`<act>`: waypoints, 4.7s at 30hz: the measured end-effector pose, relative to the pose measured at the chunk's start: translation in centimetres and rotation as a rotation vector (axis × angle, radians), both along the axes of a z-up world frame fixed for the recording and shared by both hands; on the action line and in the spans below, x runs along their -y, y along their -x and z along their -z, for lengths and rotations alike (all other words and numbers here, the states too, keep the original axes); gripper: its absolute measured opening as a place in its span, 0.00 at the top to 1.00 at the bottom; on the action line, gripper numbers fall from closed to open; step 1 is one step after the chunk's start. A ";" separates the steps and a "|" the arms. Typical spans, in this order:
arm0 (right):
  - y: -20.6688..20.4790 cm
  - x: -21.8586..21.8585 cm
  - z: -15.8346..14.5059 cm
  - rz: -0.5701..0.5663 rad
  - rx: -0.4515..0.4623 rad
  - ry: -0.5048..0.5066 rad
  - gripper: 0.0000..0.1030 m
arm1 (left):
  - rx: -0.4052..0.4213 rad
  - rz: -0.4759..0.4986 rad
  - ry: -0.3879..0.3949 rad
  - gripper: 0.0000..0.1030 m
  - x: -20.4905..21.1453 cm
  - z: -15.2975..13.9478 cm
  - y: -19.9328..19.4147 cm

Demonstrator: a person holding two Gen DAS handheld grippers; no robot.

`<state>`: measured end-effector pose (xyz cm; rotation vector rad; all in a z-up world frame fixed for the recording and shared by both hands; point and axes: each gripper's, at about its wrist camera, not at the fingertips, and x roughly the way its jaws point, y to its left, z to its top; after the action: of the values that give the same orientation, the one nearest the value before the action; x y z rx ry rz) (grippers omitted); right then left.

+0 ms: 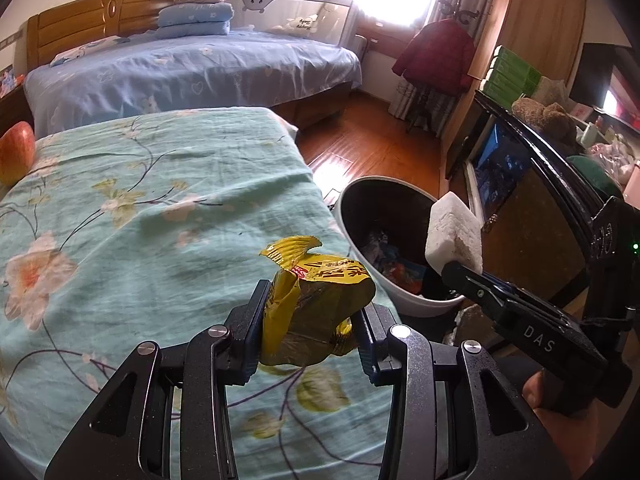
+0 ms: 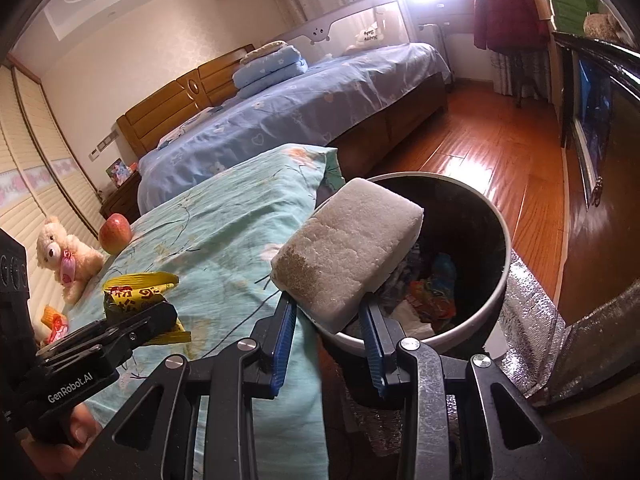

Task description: Collect trash

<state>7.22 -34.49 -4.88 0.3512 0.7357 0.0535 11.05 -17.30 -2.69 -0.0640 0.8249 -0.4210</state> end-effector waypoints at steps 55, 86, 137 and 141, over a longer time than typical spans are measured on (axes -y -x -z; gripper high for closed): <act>-5.0 7.1 1.9 0.020 -0.114 -0.005 0.64 | -0.044 0.150 -0.056 0.62 9.0 0.8 -5.5; -0.6 1.9 -1.2 0.044 0.047 -0.050 0.16 | 0.032 -0.069 0.038 0.41 -2.1 -1.1 1.2; 7.7 -7.4 -4.8 -0.009 0.348 0.222 0.00 | 0.447 -0.390 -0.122 0.00 -9.6 -3.9 14.1; 7.7 -7.5 -4.9 -0.010 0.349 0.221 0.00 | 0.448 -0.395 -0.123 0.00 -9.6 -4.0 14.2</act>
<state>-0.50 -27.00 0.03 0.1208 0.3920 0.0409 -3.12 -7.69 1.34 -0.0152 0.3789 -0.0052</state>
